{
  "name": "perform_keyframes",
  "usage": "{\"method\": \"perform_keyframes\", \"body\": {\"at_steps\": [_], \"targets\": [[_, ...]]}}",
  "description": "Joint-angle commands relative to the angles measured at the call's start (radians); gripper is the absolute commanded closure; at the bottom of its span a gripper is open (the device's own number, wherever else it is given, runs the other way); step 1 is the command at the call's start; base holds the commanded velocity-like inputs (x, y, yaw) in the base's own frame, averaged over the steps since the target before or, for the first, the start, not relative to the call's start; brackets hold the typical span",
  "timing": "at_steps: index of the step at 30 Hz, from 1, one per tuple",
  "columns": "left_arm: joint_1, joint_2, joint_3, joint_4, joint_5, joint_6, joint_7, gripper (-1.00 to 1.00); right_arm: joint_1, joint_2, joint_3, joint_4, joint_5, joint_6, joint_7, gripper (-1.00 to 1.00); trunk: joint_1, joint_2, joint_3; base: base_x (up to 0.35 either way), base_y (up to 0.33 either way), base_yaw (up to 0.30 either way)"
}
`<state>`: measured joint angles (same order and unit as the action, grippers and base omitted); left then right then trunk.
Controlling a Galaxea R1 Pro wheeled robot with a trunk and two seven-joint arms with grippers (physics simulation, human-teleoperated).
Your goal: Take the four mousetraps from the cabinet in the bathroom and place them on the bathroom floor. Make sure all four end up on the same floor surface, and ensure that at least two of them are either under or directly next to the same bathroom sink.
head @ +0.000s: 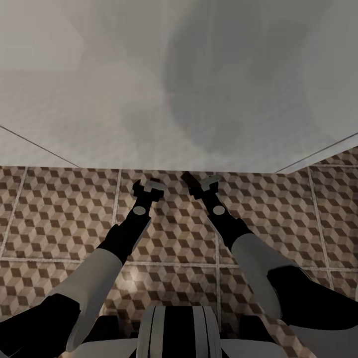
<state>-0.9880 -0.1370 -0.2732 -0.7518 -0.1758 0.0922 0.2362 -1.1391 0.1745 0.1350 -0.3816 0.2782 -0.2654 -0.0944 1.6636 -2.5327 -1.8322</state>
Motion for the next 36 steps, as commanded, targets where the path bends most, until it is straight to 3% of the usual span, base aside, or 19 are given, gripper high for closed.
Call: {"method": "perform_keyframes", "body": {"at_steps": [1, 11, 36], "targets": [[0.0, 0.0, -0.003, -0.001, -0.011, 0.008, 0.006, -1.0, -0.001, 0.0, 0.003, 0.001, 0.01, -0.001, -0.01, -1.0, 0.0, 0.0, 0.0, -0.006, 0.0, 0.0], [0.0, 0.0, -0.004, -0.003, -0.011, 0.008, 0.007, -1.0, -0.001, 0.0, 0.003, 0.002, 0.01, 0.0, -0.009, -1.0, 0.0, 0.0, 0.0, -0.174, 0.0, 0.0], [0.0, 0.0, -0.004, -0.003, -0.011, 0.007, 0.008, -1.0, -0.001, 0.0, 0.002, 0.001, 0.01, 0.0, -0.009, -1.0, 0.0, 0.0, 0.0, -0.327, 0.0, 0.0]]}}
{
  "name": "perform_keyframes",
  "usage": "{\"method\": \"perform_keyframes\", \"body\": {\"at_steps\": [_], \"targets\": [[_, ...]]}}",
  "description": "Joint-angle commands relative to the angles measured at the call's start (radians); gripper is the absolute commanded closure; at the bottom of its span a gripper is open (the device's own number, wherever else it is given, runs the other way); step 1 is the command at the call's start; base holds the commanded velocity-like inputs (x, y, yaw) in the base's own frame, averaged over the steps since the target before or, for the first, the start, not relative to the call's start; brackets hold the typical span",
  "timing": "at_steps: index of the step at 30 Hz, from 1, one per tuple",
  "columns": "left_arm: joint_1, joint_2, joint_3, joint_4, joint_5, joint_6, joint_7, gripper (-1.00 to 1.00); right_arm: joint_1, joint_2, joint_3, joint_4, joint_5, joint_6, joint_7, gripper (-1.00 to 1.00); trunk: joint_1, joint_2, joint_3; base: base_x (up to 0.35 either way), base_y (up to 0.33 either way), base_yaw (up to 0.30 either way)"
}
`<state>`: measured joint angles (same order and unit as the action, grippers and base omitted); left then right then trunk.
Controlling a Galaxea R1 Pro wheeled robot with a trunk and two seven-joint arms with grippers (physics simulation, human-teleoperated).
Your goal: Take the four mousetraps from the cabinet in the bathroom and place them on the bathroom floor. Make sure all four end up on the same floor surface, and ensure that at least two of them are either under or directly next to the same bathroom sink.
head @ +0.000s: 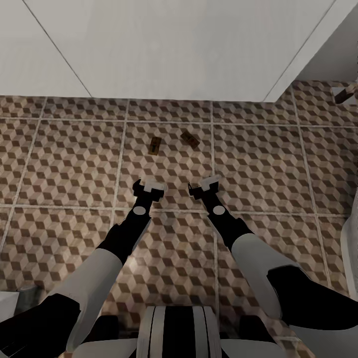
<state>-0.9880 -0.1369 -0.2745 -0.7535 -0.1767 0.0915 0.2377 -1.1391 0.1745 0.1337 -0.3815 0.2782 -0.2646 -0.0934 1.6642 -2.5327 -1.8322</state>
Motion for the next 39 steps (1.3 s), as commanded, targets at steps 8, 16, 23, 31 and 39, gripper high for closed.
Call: {"method": "perform_keyframes", "body": {"at_steps": [8, 16, 23, 31, 39], "targets": [[0.0, 0.0, -0.003, 0.0, -0.01, 0.008, 0.006, -1.0, -0.001, 0.0, 0.003, 0.001, 0.01, -0.001, -0.01, -1.0, -0.001, 0.0, 0.0, -0.332, 0.0, 0.0], [0.0, 0.0, -0.003, 0.001, -0.01, 0.008, 0.006, -1.0, -0.001, 0.0, 0.003, 0.001, 0.01, -0.001, -0.01, -1.0, -0.001, 0.0, 0.0, -0.332, 0.0, 0.0], [0.0, 0.0, -0.004, 0.002, -0.01, 0.008, 0.006, -1.0, -0.001, 0.0, 0.003, 0.001, 0.01, -0.001, -0.009, -1.0, -0.001, 0.0, 0.0, -0.329, 0.0, 0.0], [0.0, 0.001, -0.005, 0.002, -0.01, 0.008, 0.006, -1.0, -0.001, 0.0, 0.003, 0.002, 0.01, -0.001, -0.009, -1.0, -0.001, 0.0, 0.0, -0.238, 0.0, 0.0], [0.0, 0.002, -0.005, -0.003, -0.01, 0.008, 0.006, -1.0, -0.001, 0.0, 0.003, 0.003, 0.01, 0.0, -0.009, -1.0, -0.001, 0.0, 0.0, -0.046, 0.0, 0.0]]}}
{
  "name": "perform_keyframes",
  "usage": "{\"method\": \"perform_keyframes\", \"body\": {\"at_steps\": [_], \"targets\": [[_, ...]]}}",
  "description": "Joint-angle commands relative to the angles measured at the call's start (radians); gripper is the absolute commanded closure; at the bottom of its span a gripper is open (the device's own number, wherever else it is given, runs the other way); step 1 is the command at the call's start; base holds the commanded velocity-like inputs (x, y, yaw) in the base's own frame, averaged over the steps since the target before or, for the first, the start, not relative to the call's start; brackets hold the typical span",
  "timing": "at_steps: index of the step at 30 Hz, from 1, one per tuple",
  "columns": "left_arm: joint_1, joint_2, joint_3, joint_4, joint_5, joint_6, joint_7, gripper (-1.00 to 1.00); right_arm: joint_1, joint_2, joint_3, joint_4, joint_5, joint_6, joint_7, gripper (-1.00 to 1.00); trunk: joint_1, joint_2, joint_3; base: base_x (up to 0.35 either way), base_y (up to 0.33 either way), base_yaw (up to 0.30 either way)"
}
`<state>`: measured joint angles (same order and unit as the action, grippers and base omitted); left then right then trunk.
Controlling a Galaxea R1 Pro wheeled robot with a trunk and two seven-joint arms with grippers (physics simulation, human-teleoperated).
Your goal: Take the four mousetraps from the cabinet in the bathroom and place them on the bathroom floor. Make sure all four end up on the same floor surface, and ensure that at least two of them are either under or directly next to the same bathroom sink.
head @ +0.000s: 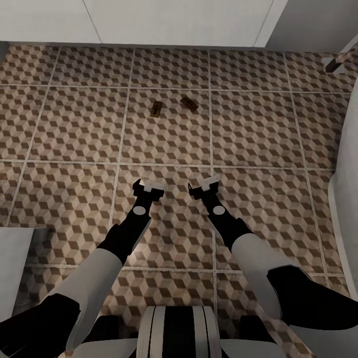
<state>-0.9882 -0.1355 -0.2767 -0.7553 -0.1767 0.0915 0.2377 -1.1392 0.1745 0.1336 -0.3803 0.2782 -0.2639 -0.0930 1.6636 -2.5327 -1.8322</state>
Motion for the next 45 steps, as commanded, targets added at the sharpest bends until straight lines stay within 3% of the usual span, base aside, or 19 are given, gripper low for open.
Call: {"method": "perform_keyframes", "body": {"at_steps": [1, 15, 29, 45], "targets": [[0.0, 0.0, -0.003, -0.002, -0.01, 0.008, 0.006, -1.0, -0.001, 0.0, 0.003, 0.001, 0.01, -0.001, -0.01, -1.0, 0.0, 0.0, 0.0, -0.015, 0.0, 0.0], [0.0, 0.002, -0.005, -0.048, -0.016, 0.01, 0.015, -1.0, -0.001, 0.0, 0.004, 0.001, 0.01, 0.0, -0.01, -1.0, 0.0, 0.0, 0.0, -0.004, 0.0, 0.0], [0.006, 0.001, -0.005, -0.079, -0.01, 0.01, 0.125, -1.0, -0.001, 0.0, 0.004, 0.001, 0.012, 0.0, -0.01, -1.0, 0.0, 0.0, 0.0, 0.0, 0.0, 0.0], [0.011, 0.002, -0.006, -0.099, -0.011, 0.01, 0.138, -1.0, -0.001, 0.0, 0.004, 0.001, 0.012, 0.0, -0.01, -1.0, 0.0, 0.0, 0.0, 0.0, 0.0, 0.0]]}}
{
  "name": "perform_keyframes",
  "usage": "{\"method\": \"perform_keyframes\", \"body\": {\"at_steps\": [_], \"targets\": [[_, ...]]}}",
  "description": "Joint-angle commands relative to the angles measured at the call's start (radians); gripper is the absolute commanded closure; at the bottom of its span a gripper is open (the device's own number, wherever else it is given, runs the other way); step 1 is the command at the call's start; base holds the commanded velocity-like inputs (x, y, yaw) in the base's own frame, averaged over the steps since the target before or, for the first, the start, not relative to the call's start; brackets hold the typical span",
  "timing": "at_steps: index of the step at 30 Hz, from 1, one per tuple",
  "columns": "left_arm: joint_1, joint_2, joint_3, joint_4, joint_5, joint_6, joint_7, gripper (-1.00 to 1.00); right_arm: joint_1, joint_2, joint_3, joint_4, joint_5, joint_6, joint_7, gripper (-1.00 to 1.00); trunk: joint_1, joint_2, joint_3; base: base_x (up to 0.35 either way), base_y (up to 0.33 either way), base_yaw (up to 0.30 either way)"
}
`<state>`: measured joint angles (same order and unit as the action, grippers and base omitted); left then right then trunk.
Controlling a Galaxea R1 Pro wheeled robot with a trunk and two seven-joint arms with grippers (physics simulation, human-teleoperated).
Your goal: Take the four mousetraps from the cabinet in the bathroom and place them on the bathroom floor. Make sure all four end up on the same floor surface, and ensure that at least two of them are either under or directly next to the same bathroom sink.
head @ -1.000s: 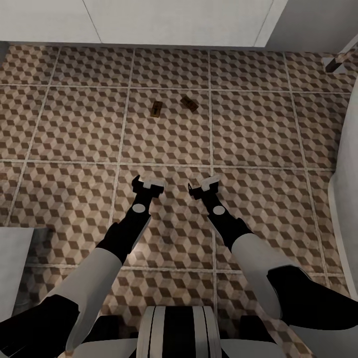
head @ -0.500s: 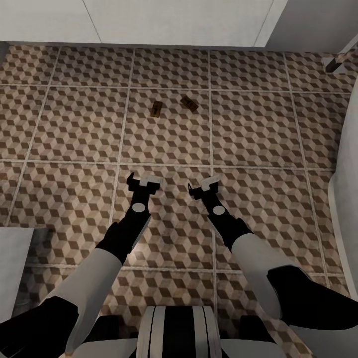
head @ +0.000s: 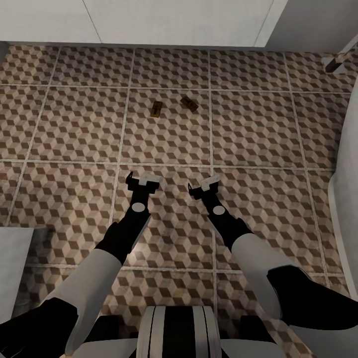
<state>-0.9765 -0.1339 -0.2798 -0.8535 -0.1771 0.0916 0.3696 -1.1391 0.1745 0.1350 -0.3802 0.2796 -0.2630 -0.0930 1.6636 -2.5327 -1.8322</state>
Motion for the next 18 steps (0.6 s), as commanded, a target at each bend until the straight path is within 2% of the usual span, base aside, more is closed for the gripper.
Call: {"method": "perform_keyframes", "body": {"at_steps": [1, 7, 18], "targets": [[0.0, 0.0, -0.003, -0.002, -0.01, 0.01, 0.006, -1.0, -0.001, 0.0, 0.003, 0.001, 0.01, -0.001, -0.01, -1.0, 0.0, 0.0, 0.0, 0.0, 0.0, 0.0], [0.004, 0.0, -0.003, -0.005, -0.01, 0.01, 0.006, -1.0, -0.001, 0.0, 0.003, 0.001, 0.01, -0.002, -0.009, -1.0, 0.0, 0.0, 0.0, 0.0, 0.0, 0.0], [0.006, 0.0, -0.004, -0.005, -0.01, 0.01, 0.006, -1.0, -0.001, 0.0, 0.003, 0.0, 0.01, -0.028, -0.009, -1.0, -0.005, 0.002, 0.042, 0.0, 0.0, 0.0]]}}
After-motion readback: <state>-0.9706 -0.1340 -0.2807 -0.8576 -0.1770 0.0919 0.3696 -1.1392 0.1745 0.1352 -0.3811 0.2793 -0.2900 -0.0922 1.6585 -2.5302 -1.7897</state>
